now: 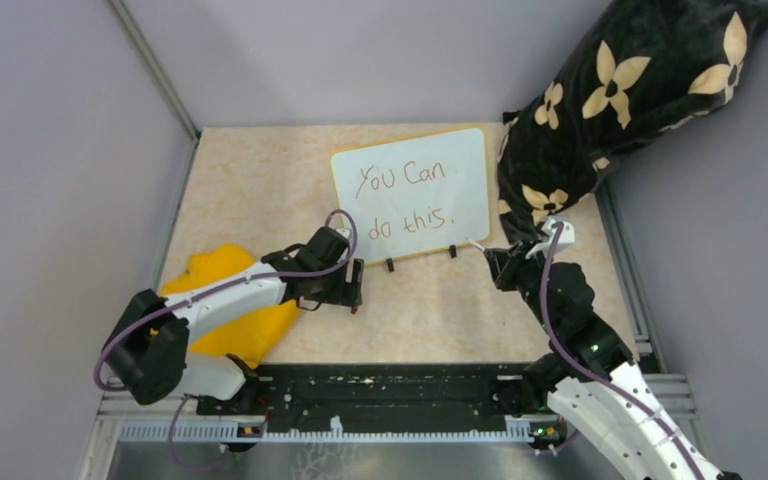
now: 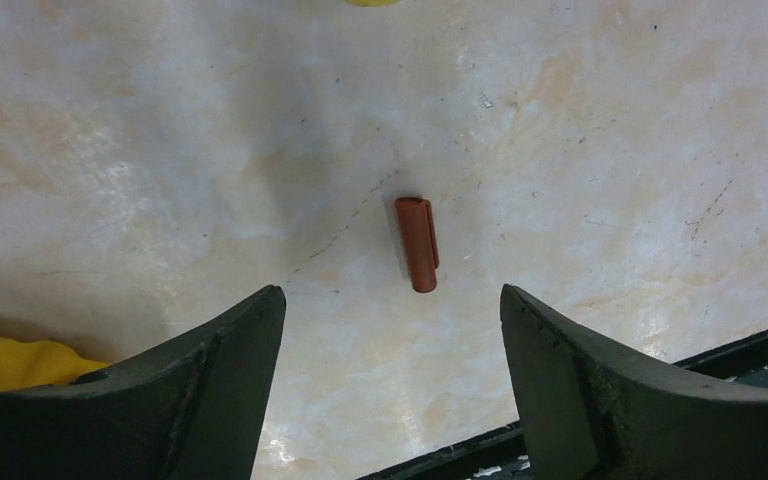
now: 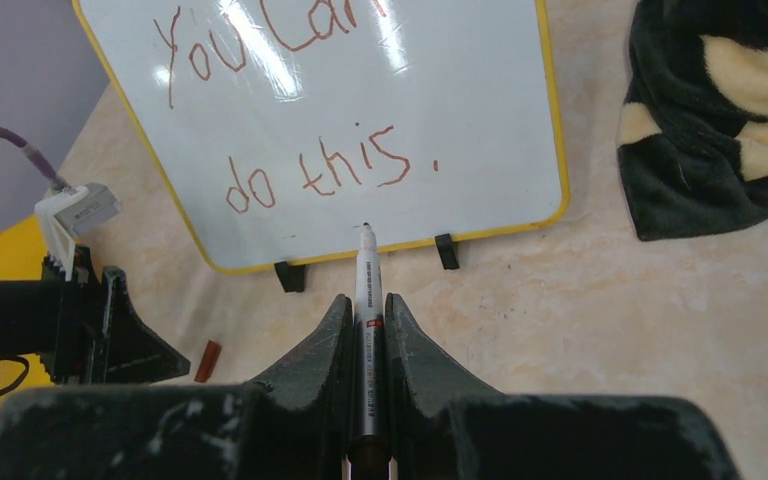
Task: Write a sentence on the whiteboard
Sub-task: Close the whiteboard marker at the center of the board.
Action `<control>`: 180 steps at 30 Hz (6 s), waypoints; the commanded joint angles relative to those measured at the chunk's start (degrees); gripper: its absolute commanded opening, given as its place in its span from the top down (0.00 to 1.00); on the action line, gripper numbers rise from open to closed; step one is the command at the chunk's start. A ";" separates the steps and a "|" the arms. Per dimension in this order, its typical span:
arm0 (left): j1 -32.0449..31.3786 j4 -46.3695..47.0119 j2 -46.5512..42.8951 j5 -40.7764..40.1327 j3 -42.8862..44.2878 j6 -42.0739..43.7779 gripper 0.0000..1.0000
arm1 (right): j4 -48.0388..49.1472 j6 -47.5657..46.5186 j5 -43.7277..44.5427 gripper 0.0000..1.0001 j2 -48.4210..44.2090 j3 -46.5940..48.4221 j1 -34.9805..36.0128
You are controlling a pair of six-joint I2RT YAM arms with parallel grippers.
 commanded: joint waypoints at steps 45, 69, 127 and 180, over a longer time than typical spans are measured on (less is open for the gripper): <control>-7.99 -11.05 23.31 -8.15 14.04 -3.40 0.50 | 1.38 0.49 2.73 1.00 -1.84 1.27 -0.62; -10.35 -11.06 26.62 -9.85 13.15 -6.57 0.60 | 0.54 0.95 3.67 1.00 -3.58 0.74 -0.62; 4.98 26.22 -11.56 -1.98 19.48 -5.91 1.00 | 25.57 -4.62 4.88 1.00 22.66 23.96 3.91; 16.49 73.14 -26.32 21.54 -5.29 -48.87 1.00 | 97.95 -50.50 28.23 1.00 41.04 7.90 57.22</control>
